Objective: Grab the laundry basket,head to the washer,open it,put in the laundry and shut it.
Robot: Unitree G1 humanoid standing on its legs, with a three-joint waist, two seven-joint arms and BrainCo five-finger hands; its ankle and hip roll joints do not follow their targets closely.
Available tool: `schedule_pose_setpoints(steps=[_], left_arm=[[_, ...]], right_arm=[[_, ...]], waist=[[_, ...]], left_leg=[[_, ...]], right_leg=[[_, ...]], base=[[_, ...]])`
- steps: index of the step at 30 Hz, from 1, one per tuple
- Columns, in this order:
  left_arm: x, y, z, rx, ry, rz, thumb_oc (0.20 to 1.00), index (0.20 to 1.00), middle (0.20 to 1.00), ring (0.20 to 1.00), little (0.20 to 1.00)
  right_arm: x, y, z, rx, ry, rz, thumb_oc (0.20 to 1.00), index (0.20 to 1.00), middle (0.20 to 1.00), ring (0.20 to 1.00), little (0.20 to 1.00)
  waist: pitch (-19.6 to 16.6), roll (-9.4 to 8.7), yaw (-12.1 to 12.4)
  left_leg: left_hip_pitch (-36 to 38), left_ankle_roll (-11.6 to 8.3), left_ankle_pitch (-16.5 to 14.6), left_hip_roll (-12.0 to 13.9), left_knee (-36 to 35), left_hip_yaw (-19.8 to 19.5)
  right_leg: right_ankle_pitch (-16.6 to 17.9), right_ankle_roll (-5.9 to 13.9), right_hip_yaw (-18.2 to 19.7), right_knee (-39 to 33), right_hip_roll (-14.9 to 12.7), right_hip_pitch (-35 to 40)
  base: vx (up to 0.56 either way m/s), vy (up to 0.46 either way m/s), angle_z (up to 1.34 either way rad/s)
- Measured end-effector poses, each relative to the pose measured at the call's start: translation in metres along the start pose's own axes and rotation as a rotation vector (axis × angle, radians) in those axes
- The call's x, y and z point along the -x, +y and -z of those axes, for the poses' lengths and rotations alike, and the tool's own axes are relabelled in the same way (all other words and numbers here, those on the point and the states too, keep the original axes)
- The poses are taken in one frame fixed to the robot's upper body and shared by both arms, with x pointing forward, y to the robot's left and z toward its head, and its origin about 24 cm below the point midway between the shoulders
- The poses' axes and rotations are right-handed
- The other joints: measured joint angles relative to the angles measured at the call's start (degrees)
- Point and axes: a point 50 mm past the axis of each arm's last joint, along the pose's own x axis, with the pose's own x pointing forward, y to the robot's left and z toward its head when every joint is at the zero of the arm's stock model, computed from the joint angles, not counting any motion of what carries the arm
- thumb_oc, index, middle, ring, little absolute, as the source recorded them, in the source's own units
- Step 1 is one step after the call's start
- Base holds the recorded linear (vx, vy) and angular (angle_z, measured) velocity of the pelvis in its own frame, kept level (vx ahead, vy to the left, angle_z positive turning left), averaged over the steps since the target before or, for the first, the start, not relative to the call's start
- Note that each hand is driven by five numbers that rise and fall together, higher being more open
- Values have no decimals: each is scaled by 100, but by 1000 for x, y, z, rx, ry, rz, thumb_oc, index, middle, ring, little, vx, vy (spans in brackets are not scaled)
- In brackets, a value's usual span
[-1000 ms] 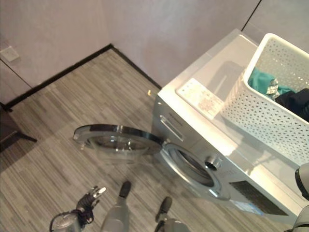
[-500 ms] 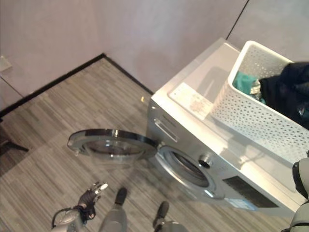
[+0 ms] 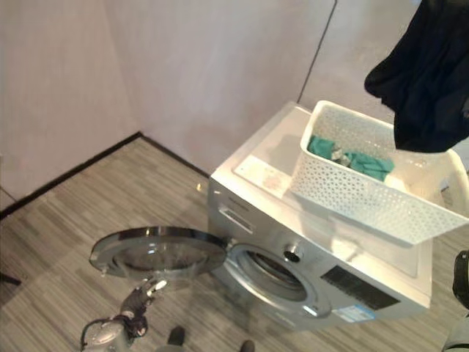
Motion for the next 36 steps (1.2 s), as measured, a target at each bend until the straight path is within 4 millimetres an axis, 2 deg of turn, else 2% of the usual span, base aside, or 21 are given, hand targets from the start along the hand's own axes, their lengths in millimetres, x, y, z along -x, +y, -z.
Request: schedule_pose_setpoints(steps=[2, 4, 8, 11, 13, 15, 18, 21, 24, 27, 30, 31, 33, 34, 36], left_arm=[[-1, -4, -8, -16, -34, 17, 1000, 1000, 1000, 1000, 1000], [-1, -4, -10, -28, -39, 20, 1000, 1000, 1000, 1000, 1000], [-1, -8, -20, -122, -86, 40, 1000, 1000, 1000, 1000, 1000], [1, -8, -27, -192, -115, 36, 1000, 1000, 1000, 1000, 1000], [1, -10, -32, -220, -133, 46, 1000, 1000, 1000, 1000, 1000], [2, -14, -44, -255, -186, 64, 1000, 1000, 1000, 1000, 1000], [5, -20, -58, -311, -249, 105, 1000, 1000, 1000, 1000, 1000], [6, -22, -63, -348, -268, 125, 1000, 1000, 1000, 1000, 1000], [8, -19, -59, -358, -253, 125, 1000, 1000, 1000, 1000, 1000], [9, -18, -54, -365, -236, 135, 1000, 1000, 1000, 1000, 1000], [12, -16, -46, -381, -212, 133, 1000, 1000, 1000, 1000, 1000], [17, -12, -35, -377, -179, 130, 1000, 1000, 1000, 1000, 1000], [25, -9, -25, -375, -150, 138, 1000, 1000, 1000, 1000, 1000], [29, -8, -18, -372, -131, 153, 1000, 1000, 1000, 1000, 1000], [31, -9, -17, -373, -130, 162, 1000, 1000, 1000, 1000, 1000]], right_arm=[[0, -3, -10, -7, -50, 27, 200, 200, 200, 200, 200], [1, -3, -11, -2, -59, 29, 200, 200, 200, 200, 200], [19, -10, -24, -15, -178, 62, 200, 200, 200, 200, 200], [45, -5, -33, -60, -276, 33, 200, 200, 200, 200, 200], [62, 0, -30, -50, -296, -27, 200, 200, 200, 200, 200], [87, 4, -30, -115, -319, -63, 200, 200, 200, 200, 200], [113, -2, -32, -150, -356, -122, 200, 200, 200, 200, 200], [125, -11, -35, -140, -394, -177, 200, 200, 200, 200, 200], [139, -19, -36, -135, -422, -226, 200, 200, 200, 200, 200], [152, -26, -29, -168, -393, -297, 200, 200, 200, 200, 200], [172, -30, -14, -196, -298, -420, 200, 200, 200, 200, 200], [187, -29, -5, -224, -226, -519, 200, 200, 200, 200, 200], [204, -26, 5, -270, -140, -623, 200, 200, 200, 200, 200], [214, -21, 11, -296, -87, -716, 200, 200, 200, 200, 200], [221, -20, 14, -318, -52, -769, 200, 200, 200, 200, 200]], waist=[[-41, 58, -47], [-50, 68, -44], [-130, 166, -106], [-161, 217, -201], [-172, 230, -312], [-193, 232, -364], [-213, 265, -442], [-224, 283, -614], [-234, 292, -648], [-268, 277, -825], [-276, 264, -868], [-290, 271, -972], [-295, 288, -1006], [-298, 288, -1177], [-292, 288, -1206]], left_leg=[[73, 3, 2, -5, -12, 47], [106, 9, -5, 4, -13, 90], [192, 40, -29, 5, -19, 176], [236, 48, -36, 7, -19, 298], [287, 60, -47, -3, -18, 331], [292, 66, -53, 2, -22, 418], [314, 87, -67, -6, -24, 566], [376, 85, -81, -20, -36, 633], [390, 51, -123, -19, -56, 664], [399, 79, -139, -37, -53, 837], [465, 117, -174, -52, -55, 978], [538, 131, -199, -67, -49, 1117], [588, 144, -239, -74, -59, 1272], [613, 156, -277, -89, -58, 1360], [655, 154, -278, -100, -58, 1437]], right_leg=[[6, 8, 58, 0, -3, 36], [5, 8, 94, 0, 2, 52], [-38, 44, 206, -35, -1, 84], [-12, 53, 318, -33, 1, 57], [2, 54, 387, -3, -1, 63], [22, 57, 443, 0, -4, 47], [63, 77, 598, 1, -12, -13], [61, 100, 686, -31, -27, -24], [27, 76, 717, -47, -31, -24], [66, 123, 854, -45, -50, -112], [70, 129, 984, -45, -63, -131], [82, 153, 1099, -43, -64, -130], [112, 199, 1246, -45, -74, -162], [128, 224, 1321, -45, -82, -184], [141, 240, 1401, -44, -86, -188]], base=[[-29, 71, -11], [-21, 52, -15], [-28, 66, -11], [-40, 46, -17], [-34, 40, -11], [-2, 48, -22], [-34, 41, -23], [-28, 40, -11], [-42, 31, -12], [-42, 34, -24], [-46, 43, -29], [-53, 35, -40], [-29, 30, -46], [-49, 25, -34], [-28, 12, -24]])
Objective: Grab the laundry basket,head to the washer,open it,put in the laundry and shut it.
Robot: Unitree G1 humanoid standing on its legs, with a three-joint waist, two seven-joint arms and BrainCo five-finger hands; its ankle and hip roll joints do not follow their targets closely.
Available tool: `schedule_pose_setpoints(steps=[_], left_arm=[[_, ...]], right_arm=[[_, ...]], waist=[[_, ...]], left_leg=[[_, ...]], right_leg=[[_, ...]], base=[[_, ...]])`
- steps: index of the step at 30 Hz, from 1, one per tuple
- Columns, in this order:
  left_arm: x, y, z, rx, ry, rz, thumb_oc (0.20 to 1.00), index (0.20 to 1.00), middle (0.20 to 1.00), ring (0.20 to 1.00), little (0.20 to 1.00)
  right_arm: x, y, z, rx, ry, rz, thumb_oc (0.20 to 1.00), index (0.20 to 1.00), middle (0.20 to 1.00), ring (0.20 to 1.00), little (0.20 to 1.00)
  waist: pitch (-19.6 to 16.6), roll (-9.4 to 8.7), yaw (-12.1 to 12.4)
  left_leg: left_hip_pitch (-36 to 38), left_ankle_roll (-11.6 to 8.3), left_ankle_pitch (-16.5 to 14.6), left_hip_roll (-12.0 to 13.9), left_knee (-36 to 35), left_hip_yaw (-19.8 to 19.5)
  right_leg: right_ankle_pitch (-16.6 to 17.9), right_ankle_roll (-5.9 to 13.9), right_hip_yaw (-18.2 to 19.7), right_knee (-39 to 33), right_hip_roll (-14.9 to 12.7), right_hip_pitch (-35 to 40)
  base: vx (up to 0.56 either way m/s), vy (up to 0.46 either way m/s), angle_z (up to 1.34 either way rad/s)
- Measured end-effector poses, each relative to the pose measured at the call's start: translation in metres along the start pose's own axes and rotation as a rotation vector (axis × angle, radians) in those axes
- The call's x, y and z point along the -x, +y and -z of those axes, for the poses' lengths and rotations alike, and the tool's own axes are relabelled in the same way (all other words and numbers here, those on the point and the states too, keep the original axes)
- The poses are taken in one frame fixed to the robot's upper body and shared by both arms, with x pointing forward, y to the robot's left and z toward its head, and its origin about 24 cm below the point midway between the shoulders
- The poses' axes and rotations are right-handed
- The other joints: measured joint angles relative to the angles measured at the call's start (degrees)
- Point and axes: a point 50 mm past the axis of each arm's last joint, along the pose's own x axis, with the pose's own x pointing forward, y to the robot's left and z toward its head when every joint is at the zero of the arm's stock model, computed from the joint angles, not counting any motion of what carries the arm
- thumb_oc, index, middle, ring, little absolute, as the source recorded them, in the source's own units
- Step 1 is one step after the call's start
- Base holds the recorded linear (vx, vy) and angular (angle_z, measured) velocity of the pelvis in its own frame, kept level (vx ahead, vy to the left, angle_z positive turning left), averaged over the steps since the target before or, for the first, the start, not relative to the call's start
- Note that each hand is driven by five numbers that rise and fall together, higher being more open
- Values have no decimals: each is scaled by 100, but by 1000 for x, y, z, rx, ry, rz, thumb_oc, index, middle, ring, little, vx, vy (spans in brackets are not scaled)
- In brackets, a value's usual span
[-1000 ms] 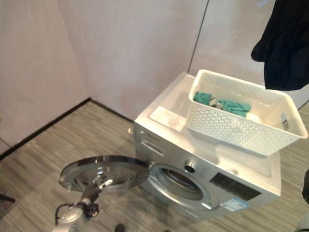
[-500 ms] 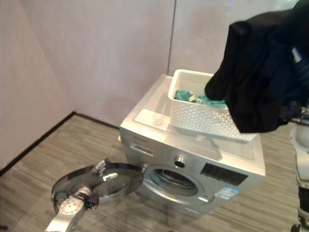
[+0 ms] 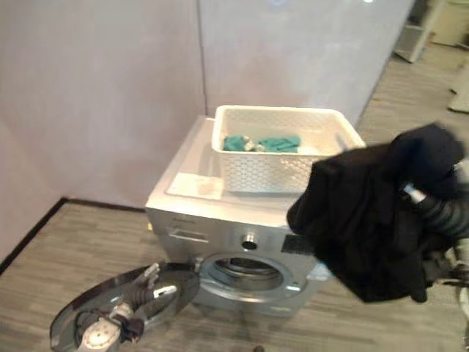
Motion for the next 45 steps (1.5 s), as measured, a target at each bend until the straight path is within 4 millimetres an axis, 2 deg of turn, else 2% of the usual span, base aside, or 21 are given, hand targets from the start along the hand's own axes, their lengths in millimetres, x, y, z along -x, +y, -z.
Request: schedule_pose_setpoints(steps=[3, 4, 5, 7, 8, 10, 12, 15, 16, 21, 23, 26, 29, 32, 33, 35, 37, 39, 42, 44, 45], left_arm=[[5, -1, -8, -23, -39, 32, 1000, 1000, 1000, 1000, 1000], [6, -1, -15, -62, -61, 61, 1000, 1000, 1000, 1000, 1000], [7, 0, -27, -130, -106, 90, 1000, 1000, 1000, 1000, 1000], [9, 2, -40, -183, -155, 122, 1000, 1000, 1000, 1000, 1000], [10, -2, -47, -225, -179, 174, 1000, 1000, 1000, 1000, 1000], [13, -13, -58, -299, -213, 286, 1000, 1000, 1000, 1000, 1000], [14, -22, -64, -304, -242, 342, 1000, 1000, 1000, 1000, 1000], [8, -39, -76, -372, -277, 483, 1000, 1000, 1000, 1000, 1000], [7, -41, -79, -381, -285, 501, 1000, 1000, 1000, 1000, 1000], [-8, -56, -92, -425, -326, 572, 1000, 1000, 1000, 1000, 1000], [-29, -70, -110, -454, -375, 596, 1000, 1000, 1000, 1000, 1000], [-39, -77, -120, -433, -410, 581, 1000, 1000, 1000, 1000, 1000], [-46, -77, -128, -458, -429, 544, 1000, 1000, 1000, 1000, 1000], [-52, -82, -135, -469, -445, 533, 1000, 1000, 1000, 1000, 1000], [-56, -82, -139, -468, -452, 524, 1000, 1000, 1000, 1000, 1000], [-59, -80, -141, -474, -451, 511, 1000, 1000, 1000, 1000, 1000], [-60, -78, -141, -478, -443, 505, 1000, 1000, 1000, 1000, 1000], [-61, -78, -140, -473, -426, 503, 1000, 1000, 1000, 1000, 1000], [-61, -76, -136, -470, -408, 501, 1000, 1000, 1000, 1000, 1000], [-59, -76, -132, -463, -396, 504, 1000, 1000, 1000, 1000, 1000], [-59, -75, -131, -456, -392, 502, 1000, 1000, 1000, 1000, 1000]], right_arm=[[7, 14, 9, -88, 64, -114, 200, 200, 200, 200, 200], [8, 27, 12, -159, 85, -198, 200, 200, 200, 200, 200], [16, 42, 12, -195, 132, -329, 200, 200, 200, 200, 200], [25, 47, 16, -227, 188, -410, 200, 200, 200, 200, 200], [28, 54, 19, -264, 218, -453, 200, 200, 200, 200, 200], [34, 70, 24, -354, 257, -504, 200, 200, 200, 200, 200], [39, 81, 27, -390, 287, -569, 200, 200, 200, 200, 200], [37, 96, 45, -410, 346, -626, 200, 200, 200, 200, 200], [36, 97, 48, -393, 351, -631, 200, 200, 200, 200, 200], [11, 105, 55, -348, 305, -602, 200, 200, 200, 200, 200], [-5, 108, 54, -340, 260, -565, 200, 200, 200, 200, 200], [-15, 107, 53, -330, 228, -502, 200, 200, 200, 200, 200], [-19, 106, 58, -310, 233, -455, 200, 200, 200, 200, 200], [-17, 111, 60, -333, 243, -409, 200, 200, 200, 200, 200], [-16, 117, 61, -343, 245, -404, 200, 200, 200, 200, 200], [-15, 126, 66, -363, 271, -394, 200, 200, 200, 200, 200], [-15, 132, 66, -383, 280, -406, 200, 200, 200, 200, 200], [-13, 136, 67, -397, 292, -409, 200, 200, 200, 200, 200], [-15, 142, 67, -418, 290, -418, 200, 200, 200, 200, 200], [-23, 154, 65, -433, 277, -454, 200, 200, 200, 200, 200], [-30, 157, 60, -446, 248, -458, 200, 200, 200, 200, 200]], waist=[[6, -38, -61], [15, -48, -55], [37, -47, 22], [77, -27, 133], [135, 13, 179], [173, -31, 232], [201, 5, 290], [374, -13, 405], [428, 34, 425], [750, 16, 458], [1047, 6, 505], [1216, 54, 501], [1284, 41, 403], [1332, -49, 299], [1361, -106, 242], [1414, -252, 219], [1428, -292, 240], [1425, -295, 258], [1358, -361, 431], [1177, -334, 611], [1118, -344, 779]], left_leg=[[74, 31, -45, -8, -3, 94], [77, 30, -45, -13, -3, 112], [71, 12, -56, -23, -3, 100], [43, 8, -59, -43, -3, 66], [18, 17, -53, -79, -4, -26], [33, 16, -53, -90, -2, -63], [9, 23, -47, -121, -2, -116], [-83, 68, 2, -174, -1, -230], [-95, 73, 10, -187, 1, -249], [-397, 125, 150, -262, 134, -350], [-759, 162, 45, -292, 534, -388], [-811, 214, -12, -338, 649, -348], [-864, 336, -129, -452, 767, -237], [-901, 440, -203, -620, 852, -30], [-895, 545, -275, -711, 866, 96], [-960, 615, -320, -779, 1050, 311], [-1054, 704, -384, -759, 1169, 449], [-1037, 720, -391, -703, 1157, 420], [-894, 587, -419, -632, 1157, 423], [-860, 470, -384, -433, 1098, 554], [-849, 423, -413, -316, 1124, 689]], right_leg=[[-1, -2, 91, -1, -5, 29], [-1, -1, 113, -1, -14, 21], [1, 1, 106, -1, -29, 22], [4, 7, 66, -1, -60, 29], [5, 10, -40, -1, -103, 76], [3, 13, -67, -1, -115, 82], [-2, 24, -158, -1, -155, 94], [2, 59, -232, -2, -215, 62], [4, 60, -258, -1, -231, 66], [93, 119, -356, 48, -309, -123], [167, 128, -368, 70, -364, -273], [203, 98, -339, 182, -424, -360], [76, 177, -148, 526, -542, -606], [2, 272, 135, 757, -695, -862], [-24, 314, 192, 797, -837, -933], [16, 365, 124, 879, -992, -1090], [30, 322, -103, 874, -1116, -1110], [1, 269, -271, 979, -1112, -1028], [38, 300, -369, 972, -1007, -881], [25, 330, -626, 468, -884, -728], [129, 254, -667, 400, -836, -710]], base=[[-29, 12, -16], [-26, 6, -5], [0, 0, 0], [-8, 0, 15], [-10, 0, 23], [-11, -1, 17], [-21, 0, 20], [-36, 4, 19], [-61, 9, 9], [-140, 17, 13], [-149, 89, 9], [-171, 176, -9], [-143, 177, -19], [-140, 139, -35], [-126, 36, -39], [-182, 58, -44], [-115, 44, -34], [-37, -8, 1], [-13, -75, -6], [69, -126, -44], [78, -99, -55]])
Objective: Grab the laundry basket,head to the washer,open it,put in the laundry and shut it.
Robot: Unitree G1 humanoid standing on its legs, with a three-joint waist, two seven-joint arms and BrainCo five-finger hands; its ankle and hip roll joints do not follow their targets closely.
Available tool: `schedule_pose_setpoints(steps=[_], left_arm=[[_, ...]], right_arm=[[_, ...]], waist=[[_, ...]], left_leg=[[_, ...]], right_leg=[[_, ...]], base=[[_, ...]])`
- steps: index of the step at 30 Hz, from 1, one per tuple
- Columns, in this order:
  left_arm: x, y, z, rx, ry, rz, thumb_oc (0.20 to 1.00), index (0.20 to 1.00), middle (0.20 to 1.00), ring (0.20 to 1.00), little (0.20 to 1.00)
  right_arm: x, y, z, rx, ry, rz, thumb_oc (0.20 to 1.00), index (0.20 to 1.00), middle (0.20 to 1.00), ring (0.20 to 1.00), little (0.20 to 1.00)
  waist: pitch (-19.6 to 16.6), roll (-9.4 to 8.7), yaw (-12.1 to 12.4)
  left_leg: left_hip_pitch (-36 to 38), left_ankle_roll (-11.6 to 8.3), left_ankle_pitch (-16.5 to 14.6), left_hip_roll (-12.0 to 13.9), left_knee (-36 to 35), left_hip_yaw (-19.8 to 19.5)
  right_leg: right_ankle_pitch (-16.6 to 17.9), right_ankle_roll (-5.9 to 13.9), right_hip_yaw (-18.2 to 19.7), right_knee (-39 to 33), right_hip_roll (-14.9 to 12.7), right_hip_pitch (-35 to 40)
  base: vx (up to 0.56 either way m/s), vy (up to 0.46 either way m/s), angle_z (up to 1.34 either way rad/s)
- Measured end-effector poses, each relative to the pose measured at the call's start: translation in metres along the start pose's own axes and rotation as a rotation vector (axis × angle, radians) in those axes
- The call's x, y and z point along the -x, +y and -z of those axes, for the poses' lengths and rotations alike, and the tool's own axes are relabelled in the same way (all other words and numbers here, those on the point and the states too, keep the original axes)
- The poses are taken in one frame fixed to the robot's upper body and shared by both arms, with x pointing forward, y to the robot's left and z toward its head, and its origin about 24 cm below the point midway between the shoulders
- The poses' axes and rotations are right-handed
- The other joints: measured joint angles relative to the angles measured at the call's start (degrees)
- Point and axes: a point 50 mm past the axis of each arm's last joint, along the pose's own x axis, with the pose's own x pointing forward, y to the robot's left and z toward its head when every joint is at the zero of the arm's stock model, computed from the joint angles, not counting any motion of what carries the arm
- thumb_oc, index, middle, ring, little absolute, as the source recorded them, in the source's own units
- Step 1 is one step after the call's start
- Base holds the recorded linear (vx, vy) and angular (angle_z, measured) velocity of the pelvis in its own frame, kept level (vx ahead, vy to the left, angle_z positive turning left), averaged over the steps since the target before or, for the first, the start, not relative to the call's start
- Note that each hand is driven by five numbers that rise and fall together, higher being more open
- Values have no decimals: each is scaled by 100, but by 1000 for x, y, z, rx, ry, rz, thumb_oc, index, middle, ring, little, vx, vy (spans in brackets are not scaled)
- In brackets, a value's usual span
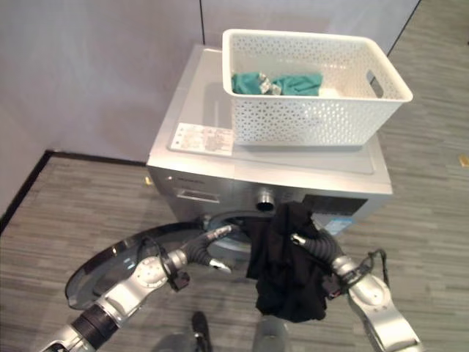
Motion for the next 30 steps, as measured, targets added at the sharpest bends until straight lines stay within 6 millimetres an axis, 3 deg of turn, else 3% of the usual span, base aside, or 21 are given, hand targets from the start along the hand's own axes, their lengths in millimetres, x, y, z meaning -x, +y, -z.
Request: schedule_pose_setpoints(steps=[2, 5, 7, 9, 13, 17, 25, 29, 30], left_arm=[[4, -8, 8, 61, 35, 15, 1000, 1000, 1000, 1000, 1000], [3, -23, 13, 130, 60, 82, 1000, 1000, 1000, 1000, 1000], [-5, -32, 8, 134, 50, 126, 1000, 1000, 1000, 1000, 1000], [-22, -46, -6, 113, 7, 204, 1000, 1000, 1000, 1000, 1000], [-33, -61, -11, 117, 3, 256, 1000, 1000, 1000, 1000, 1000], [-38, -62, -1, 102, 73, 273, 1000, 1000, 1000, 1000, 1000], [-40, -60, 9, 88, 134, 265, 1000, 1000, 1000, 1000, 1000], [-51, -58, 8, 98, 154, 230, 1000, 1000, 1000, 1000, 1000], [-56, -55, 6, 89, 156, 205, 347, 347, 347, 347, 347]], right_arm=[[-3, 1, 0, -13, -1, -6, 200, 200, 200, 200, 200], [-2, 4, 6, -41, 17, -8, 200, 200, 200, 200, 200], [0, 4, 8, -58, 22, -6, 200, 200, 200, 200, 200], [3, 8, 15, -104, 45, -4, 200, 200, 200, 200, 200], [-3, 20, 26, -178, 75, -10, 200, 200, 200, 200, 200], [-12, 47, 39, -272, 116, -56, 200, 200, 200, 200, 200], [-27, 64, 50, -342, 171, -86, 200, 200, 200, 200, 200], [-33, 67, 52, -385, 185, -68, 200, 200, 200, 200, 200], [-36, 69, 50, -402, 179, -62, 200, 200, 200, 200, 200]], waist=[[-186, -95, 19], [-495, -111, 30], [-525, -106, 23], [-527, -110, -21], [-517, -96, -12], [-369, -51, 29], [30, -11, 85], [219, 15, 73], [250, 14, 67]], left_leg=[[88, -88, -43, 5, 18, 30], [76, -126, -83, 137, 8, -41], [-39, -171, -52, 183, 29, -150], [-322, -186, -27, 182, 182, -506], [-541, -183, -21, 169, 322, -741], [-686, -178, -59, 161, 426, -875], [-837, -169, 16, 140, 427, -920], [-867, -156, 27, 117, 429, -947], [-928, -162, 47, 113, 437, -958]], right_leg=[[229, -126, 13, -31, 67, 15], [252, -181, -42, -115, 192, 90], [243, -202, -149, -81, 209, 98], [198, -241, -482, -40, 187, 81], [112, -217, -713, 70, 153, 12], [63, -254, -780, 178, 117, -57], [51, -266, -792, 298, 81, -239], [29, -263, -818, 339, 56, -263], [29, -264, -834, 349, 52, -314]], base=[[68, -89, -30], [19, -80, -1], [-27, -92, 33], [-44, -57, 75], [-28, -33, 36], [-37, -14, 13], [-37, 10, 4], [-25, 16, 3], [-32, 17, 8]])
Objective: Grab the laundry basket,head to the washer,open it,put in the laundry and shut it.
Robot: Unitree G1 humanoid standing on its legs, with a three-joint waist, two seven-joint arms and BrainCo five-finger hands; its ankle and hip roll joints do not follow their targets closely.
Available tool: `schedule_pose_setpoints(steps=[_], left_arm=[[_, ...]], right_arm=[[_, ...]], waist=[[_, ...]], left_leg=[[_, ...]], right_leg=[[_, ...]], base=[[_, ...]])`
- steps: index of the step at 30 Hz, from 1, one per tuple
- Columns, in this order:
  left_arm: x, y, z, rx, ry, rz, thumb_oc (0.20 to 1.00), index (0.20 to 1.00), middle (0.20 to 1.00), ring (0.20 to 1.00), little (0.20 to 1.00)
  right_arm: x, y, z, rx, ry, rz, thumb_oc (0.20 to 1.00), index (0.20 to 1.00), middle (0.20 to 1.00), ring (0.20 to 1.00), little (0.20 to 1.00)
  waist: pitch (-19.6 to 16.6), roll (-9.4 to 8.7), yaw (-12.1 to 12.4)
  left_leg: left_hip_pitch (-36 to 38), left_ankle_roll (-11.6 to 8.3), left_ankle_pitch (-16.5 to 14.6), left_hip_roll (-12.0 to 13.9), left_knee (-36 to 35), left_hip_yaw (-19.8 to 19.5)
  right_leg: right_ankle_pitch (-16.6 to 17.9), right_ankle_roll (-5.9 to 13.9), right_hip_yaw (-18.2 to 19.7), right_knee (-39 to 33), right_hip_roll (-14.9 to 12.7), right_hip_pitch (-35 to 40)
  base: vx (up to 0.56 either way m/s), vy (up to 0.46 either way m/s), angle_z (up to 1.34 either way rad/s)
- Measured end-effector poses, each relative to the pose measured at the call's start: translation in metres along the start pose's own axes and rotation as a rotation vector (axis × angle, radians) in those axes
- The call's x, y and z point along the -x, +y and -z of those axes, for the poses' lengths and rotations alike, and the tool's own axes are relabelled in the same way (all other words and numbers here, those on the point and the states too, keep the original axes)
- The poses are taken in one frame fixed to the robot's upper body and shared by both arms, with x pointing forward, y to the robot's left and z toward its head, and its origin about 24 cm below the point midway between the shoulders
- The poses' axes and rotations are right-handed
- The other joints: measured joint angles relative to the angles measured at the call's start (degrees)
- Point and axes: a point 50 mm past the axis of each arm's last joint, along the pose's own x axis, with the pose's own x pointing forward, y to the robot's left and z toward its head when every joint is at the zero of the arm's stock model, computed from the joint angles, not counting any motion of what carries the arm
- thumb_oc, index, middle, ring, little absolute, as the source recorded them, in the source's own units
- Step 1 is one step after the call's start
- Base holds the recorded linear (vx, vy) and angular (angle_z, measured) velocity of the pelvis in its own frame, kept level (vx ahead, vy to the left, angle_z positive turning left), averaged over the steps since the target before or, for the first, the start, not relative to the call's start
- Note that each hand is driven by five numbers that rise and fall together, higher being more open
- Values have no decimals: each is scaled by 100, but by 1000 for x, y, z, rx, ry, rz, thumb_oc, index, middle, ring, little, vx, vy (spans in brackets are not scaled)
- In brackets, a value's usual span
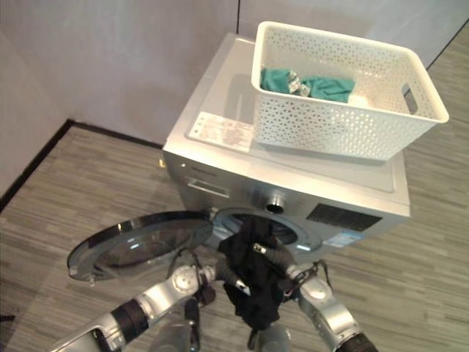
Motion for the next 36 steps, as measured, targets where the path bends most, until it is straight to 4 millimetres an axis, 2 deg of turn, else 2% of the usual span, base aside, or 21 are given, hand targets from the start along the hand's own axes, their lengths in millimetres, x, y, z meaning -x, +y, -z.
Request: schedule_pose_setpoints(steps=[1, 9, 10, 11, 18, 21, 24, 25, 26, 27, 28, 31, 34, 36], left_arm=[[-2, 2, -2, -4, -1, -9, 200, 200, 200, 200, 200], [-2, 14, -6, -33, -5, -92, 200, 200, 200, 200, 200], [-1, 14, -6, -50, -7, -99, 200, 200, 200, 200, 200], [-1, 14, -6, -58, -9, -99, 200, 200, 200, 200, 200], [13, 18, 16, 19, 24, -190, 200, 200, 200, 200, 200], [27, 26, 29, 83, 24, -274, 200, 200, 200, 200, 200], [50, 27, 57, 147, 84, -338, 200, 200, 200, 200, 200], [60, 28, 65, 188, 90, -377, 200, 200, 200, 200, 200], [73, 28, 77, 219, 114, -411, 200, 200, 200, 200, 200], [77, 28, 81, 216, 128, -413, 200, 200, 200, 200, 200], [86, 30, 88, 241, 143, -437, 200, 200, 200, 200, 200], [86, 35, 85, 254, 124, -457, 200, 200, 200, 200, 200], [79, 42, 73, 245, 74, -466, 200, 200, 200, 200, 200], [70, 45, 64, 239, 37, -460, 200, 200, 200, 200, 200]], right_arm=[[-1, 0, -1, -12, -6, 0, 200, 200, 200, 200, 200], [-5, 5, -3, -25, -15, -21, 200, 200, 200, 200, 200], [-5, 5, -4, -23, -24, -20, 718, 718, 718, 718, 718], [-6, 4, -5, -21, -26, -20, 1000, 1000, 1000, 1000, 1000], [-7, -4, 2, 59, 8, 11, 1000, 1000, 1000, 1000, 1000], [5, -12, 11, 38, 19, 60, 1000, 1000, 1000, 1000, 1000], [38, -28, 40, -44, 86, 173, 1000, 1000, 1000, 1000, 1000], [57, -32, 57, -92, 116, 215, 1000, 1000, 1000, 1000, 1000], [80, -40, 84, -141, 219, 285, 1000, 1000, 1000, 1000, 1000], [89, -42, 95, -158, 260, 314, 1000, 1000, 1000, 1000, 1000], [103, -48, 114, -220, 303, 393, 1000, 1000, 1000, 1000, 1000], [124, -54, 136, -244, 407, 471, 1000, 1000, 1000, 1000, 1000], [131, -51, 153, -228, 499, 497, 1000, 1000, 1000, 1000, 1000], [135, -53, 175, -240, 626, 600, 1000, 1000, 1000, 1000, 1000]], waist=[[27, 0, 1], [159, 9, -6], [216, 13, -3], [242, 13, -2], [296, -10, 17], [421, 1, 27], [446, -16, -18], [456, -36, -21], [491, -122, -91], [504, -172, -181], [503, -272, -194], [524, -368, -333], [517, -382, -340], [505, -385, -346]], left_leg=[[-13, -1, 17, -2, -5, -5], [0, -4, 21, -4, -22, -57], [0, -4, 20, -8, -22, -57], [0, -4, 20, -8, -21, -56], [3, 0, 15, 1, -50, -57], [2, 15, 2, -9, -46, -55], [13, 13, -8, -30, -39, -27], [13, 16, -10, -40, -44, 41], [9, 48, -38, -57, -31, 141], [17, 61, -56, -92, -19, 200], [64, 88, -86, -103, -13, 344], [73, 170, -176, -139, 58, 532], [-26, 234, -333, -135, 276, 574], [-196, 287, -430, -143, 514, 474]], right_leg=[[4, -6, -9, 3, -1, -12], [-48, 2, -80, 71, 2, -15], [-48, 3, -81, 71, 3, -15], [-48, 3, -80, 72, 3, -15], [-58, -3, -80, 72, -3, -15], [-63, -6, -81, 75, -18, -15], [-65, 27, -69, 64, -8, -28], [-58, 35, 0, 67, -6, -72], [-7, 47, 116, 64, -21, -140], [14, 58, 153, 60, -27, -161], [86, 72, 305, 51, -44, -208], [147, 162, 499, -95, -121, -202], [160, 188, 560, -170, -170, -190], [125, 228, 566, -42, -191, -244]], base=[[-13, 9, 6], [-2, 5, 3], [0, 0, 0], [0, 0, 0], [1, 5, 0], [14, 48, 1], [-14, 80, -5], [-24, 145, -31], [-22, 142, -33], [-16, 150, -49], [-9, 61, -43], [0, 88, -33], [-10, 85, -8], [-32, 96, 20]])
